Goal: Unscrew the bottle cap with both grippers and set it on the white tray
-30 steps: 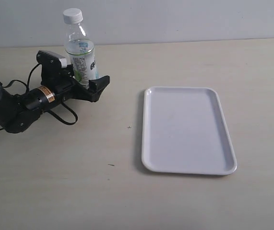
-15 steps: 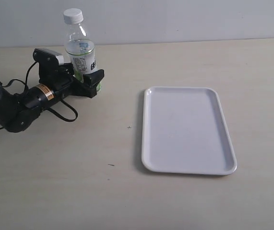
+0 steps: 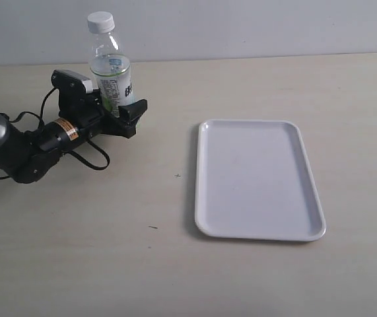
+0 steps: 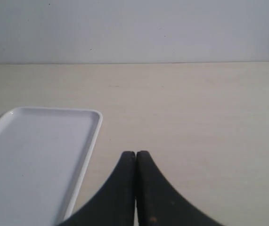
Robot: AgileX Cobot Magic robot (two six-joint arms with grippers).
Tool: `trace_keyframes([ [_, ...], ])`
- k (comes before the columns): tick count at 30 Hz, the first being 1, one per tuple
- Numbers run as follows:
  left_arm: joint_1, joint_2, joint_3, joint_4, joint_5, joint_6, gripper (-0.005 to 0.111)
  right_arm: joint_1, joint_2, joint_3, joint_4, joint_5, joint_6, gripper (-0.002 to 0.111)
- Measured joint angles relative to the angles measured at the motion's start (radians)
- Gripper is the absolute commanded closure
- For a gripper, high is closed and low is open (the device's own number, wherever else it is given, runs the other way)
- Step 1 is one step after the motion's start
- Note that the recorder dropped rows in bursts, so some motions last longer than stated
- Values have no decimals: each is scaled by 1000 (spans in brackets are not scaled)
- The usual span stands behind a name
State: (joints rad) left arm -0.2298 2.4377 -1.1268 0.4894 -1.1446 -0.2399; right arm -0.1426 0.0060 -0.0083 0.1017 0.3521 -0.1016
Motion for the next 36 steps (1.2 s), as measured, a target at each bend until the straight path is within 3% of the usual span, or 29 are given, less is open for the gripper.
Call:
trace_keyframes([
  [3, 0, 0, 0, 0, 0, 0, 43, 0, 0, 0, 0, 0, 0, 108],
  [9, 0, 0, 0, 2, 0, 0, 103, 0, 0, 0, 0, 0, 0, 108],
  [10, 0, 0, 0, 2, 0, 0, 106, 0, 0, 0, 0, 0, 0, 108],
  [29, -1, -46, 52, 142, -34, 103, 107, 0, 0, 0, 0, 0, 0, 108],
  [36, -15, -57, 58, 265, -30, 207, 107, 0, 0, 0, 0, 0, 0, 108],
])
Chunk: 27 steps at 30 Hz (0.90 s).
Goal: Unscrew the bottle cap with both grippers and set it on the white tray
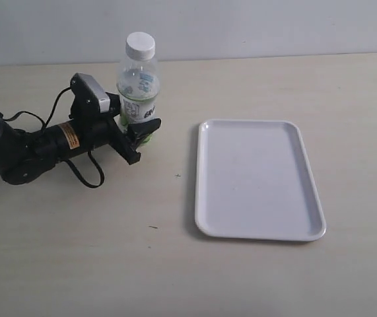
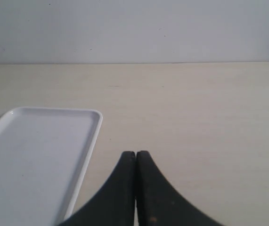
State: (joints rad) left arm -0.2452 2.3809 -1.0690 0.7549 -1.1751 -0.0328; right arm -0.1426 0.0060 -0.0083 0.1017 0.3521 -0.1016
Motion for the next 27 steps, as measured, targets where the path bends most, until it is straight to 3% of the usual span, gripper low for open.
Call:
trace_keyframes([
  [8, -31, -6, 5, 21, 9, 57, 107, 0, 0, 0, 20, -91, 0, 108],
  [14, -31, -40, 6, 21, 88, 59, 107, 0, 0, 0, 280, -295, 20, 108],
  [27, -31, -62, 6, 58, 138, 44, 107, 0, 0, 0, 375, -302, 26, 108],
])
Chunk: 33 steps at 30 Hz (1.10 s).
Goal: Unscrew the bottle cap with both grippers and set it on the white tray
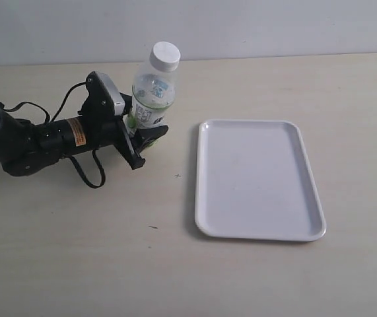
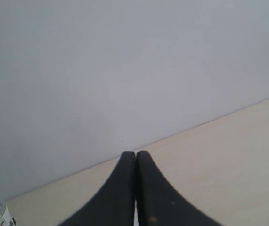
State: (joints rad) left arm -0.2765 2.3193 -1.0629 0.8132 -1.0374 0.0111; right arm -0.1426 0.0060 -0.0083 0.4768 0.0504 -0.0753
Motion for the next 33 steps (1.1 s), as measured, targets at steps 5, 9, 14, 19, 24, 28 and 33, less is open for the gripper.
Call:
trace_keyframes([
  [5, 0, 0, 0, 4, 0, -29, 107, 0, 0, -39, 90, -25, 0, 108],
  [9, 0, -10, 0, 8, 27, -64, 107, 0, 86, -206, 73, 18, -3, 108],
  [14, -2, -46, 0, 25, 119, -97, 107, 0, 389, -533, 52, 190, -68, 108],
  [19, -2, -65, 0, 61, 152, -110, 107, 0, 752, -855, 48, 464, -148, 108],
  [24, -2, -66, 0, 70, 158, -112, 107, 0, 1109, -1171, 48, 793, -187, 108],
  [28, -2, -66, 0, 71, 158, -105, 107, 0, 1343, -1333, 69, 1003, -199, 108],
  [33, -2, -68, 0, 75, 158, -97, 107, 68, 1511, -1436, 79, 1106, -199, 108],
])
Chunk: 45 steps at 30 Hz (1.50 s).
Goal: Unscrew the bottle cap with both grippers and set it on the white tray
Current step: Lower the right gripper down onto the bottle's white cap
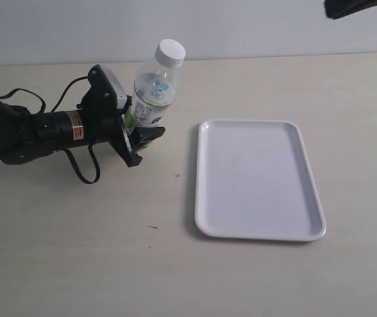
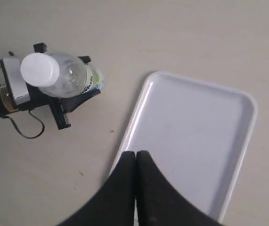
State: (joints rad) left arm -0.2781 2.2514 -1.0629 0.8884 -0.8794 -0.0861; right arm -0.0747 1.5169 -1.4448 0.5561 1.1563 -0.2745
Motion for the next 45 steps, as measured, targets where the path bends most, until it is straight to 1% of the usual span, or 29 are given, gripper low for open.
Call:
trace_keyframes([
  [6, 0, -1, 0, 4, 1, 18, 107, 157, 113, -59, 0, -30, 12, 108],
  [8, 0, -1, 0, 4, 1, 22, 107, 216, 144, -84, 0, -61, 14, 105],
  [10, 0, -1, 0, 4, 2, 22, 107, 271, 172, -117, -19, -92, 14, 96],
  [12, 0, -1, 0, 5, 2, 22, 107, 319, 203, -159, -66, -114, 28, 85],
  [14, 0, -2, 0, 6, 4, 22, 107, 351, 232, -196, -127, -115, 57, 68],
  [17, 0, -2, 0, 6, 4, 23, 107, 379, 270, -241, -191, -111, 102, 48],
  [18, 0, -2, 0, 6, 4, 23, 107, 383, 282, -252, -198, -109, 108, 44],
  [19, 0, -2, 0, 6, 4, 25, 107, 385, 291, -258, -202, -107, 110, 43],
  [25, 0, -2, 0, 4, 4, 25, 107, 387, 346, -277, -200, -105, 120, 43],
  [34, 0, -3, 0, 4, 8, 25, 107, 387, 398, -305, -135, -119, 103, 43],
  [45, 0, -4, 0, 4, 11, 54, 107, 392, 404, -312, -117, -135, 72, 43],
])
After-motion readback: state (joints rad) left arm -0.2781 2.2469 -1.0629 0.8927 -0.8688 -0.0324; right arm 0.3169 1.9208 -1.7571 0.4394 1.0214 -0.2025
